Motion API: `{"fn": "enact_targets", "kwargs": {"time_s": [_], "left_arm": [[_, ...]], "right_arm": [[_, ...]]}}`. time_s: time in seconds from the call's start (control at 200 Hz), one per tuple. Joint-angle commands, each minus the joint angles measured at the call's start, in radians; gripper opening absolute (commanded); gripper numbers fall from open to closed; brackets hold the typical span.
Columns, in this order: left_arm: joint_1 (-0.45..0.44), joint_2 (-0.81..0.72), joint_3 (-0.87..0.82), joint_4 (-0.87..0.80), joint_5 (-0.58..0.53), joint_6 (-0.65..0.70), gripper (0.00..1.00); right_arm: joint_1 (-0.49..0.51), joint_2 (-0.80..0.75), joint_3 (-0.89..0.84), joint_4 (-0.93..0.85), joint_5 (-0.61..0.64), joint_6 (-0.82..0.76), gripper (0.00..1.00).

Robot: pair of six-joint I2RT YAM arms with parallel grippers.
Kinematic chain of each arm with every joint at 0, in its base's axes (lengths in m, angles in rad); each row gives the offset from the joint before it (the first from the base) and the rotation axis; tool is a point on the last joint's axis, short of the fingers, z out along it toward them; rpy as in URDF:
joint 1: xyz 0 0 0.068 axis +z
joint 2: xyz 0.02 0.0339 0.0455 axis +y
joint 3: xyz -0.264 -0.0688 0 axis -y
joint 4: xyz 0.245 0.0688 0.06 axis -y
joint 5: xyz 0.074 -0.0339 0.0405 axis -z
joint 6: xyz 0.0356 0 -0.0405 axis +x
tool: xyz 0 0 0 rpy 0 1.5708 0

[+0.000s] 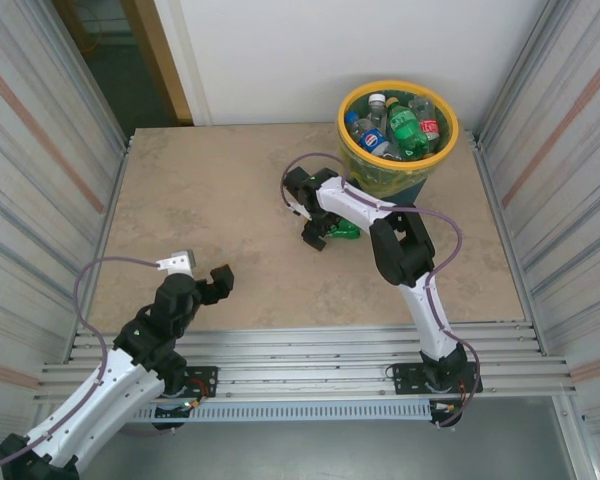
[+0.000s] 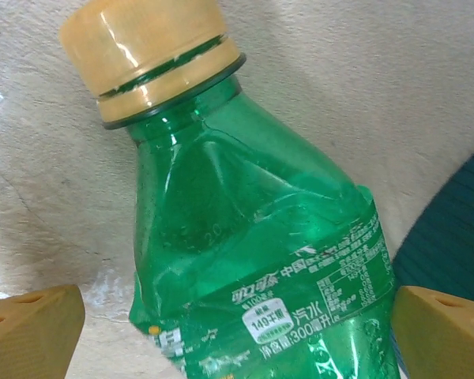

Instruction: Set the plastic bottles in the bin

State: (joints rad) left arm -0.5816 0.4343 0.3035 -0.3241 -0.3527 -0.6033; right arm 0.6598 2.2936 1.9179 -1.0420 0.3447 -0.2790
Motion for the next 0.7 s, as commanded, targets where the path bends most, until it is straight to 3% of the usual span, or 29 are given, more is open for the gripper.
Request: {"fn": "enact_targets", "kwargs": {"time_s": [0.0, 0.145, 0.446, 0.696], "left_arm": [[0.007, -0.015, -0.006, 0.008, -0.019, -0.007, 0.99], [0.008, -0.028, -0.01, 0.003, -0.023, -0.011, 0.99], [0.006, -0.037, -0.011, -0.004, -0.026, -0.013, 0.99], [0.008, -0.04, -0.004, -0.008, -0.022, -0.013, 0.99]], "right_arm": [[0.004, 0.021, 0.007, -0.034, -0.048, -0.02, 0.98], [0.014, 0.011, -0.011, -0.041, -0.095, -0.019, 1.0], [0.025, -0.012, -0.066, -0.05, -0.22, -0.002, 0.88], [0.044, -0.043, -0.127, -0.024, -0.245, 0.022, 0.62]]}}
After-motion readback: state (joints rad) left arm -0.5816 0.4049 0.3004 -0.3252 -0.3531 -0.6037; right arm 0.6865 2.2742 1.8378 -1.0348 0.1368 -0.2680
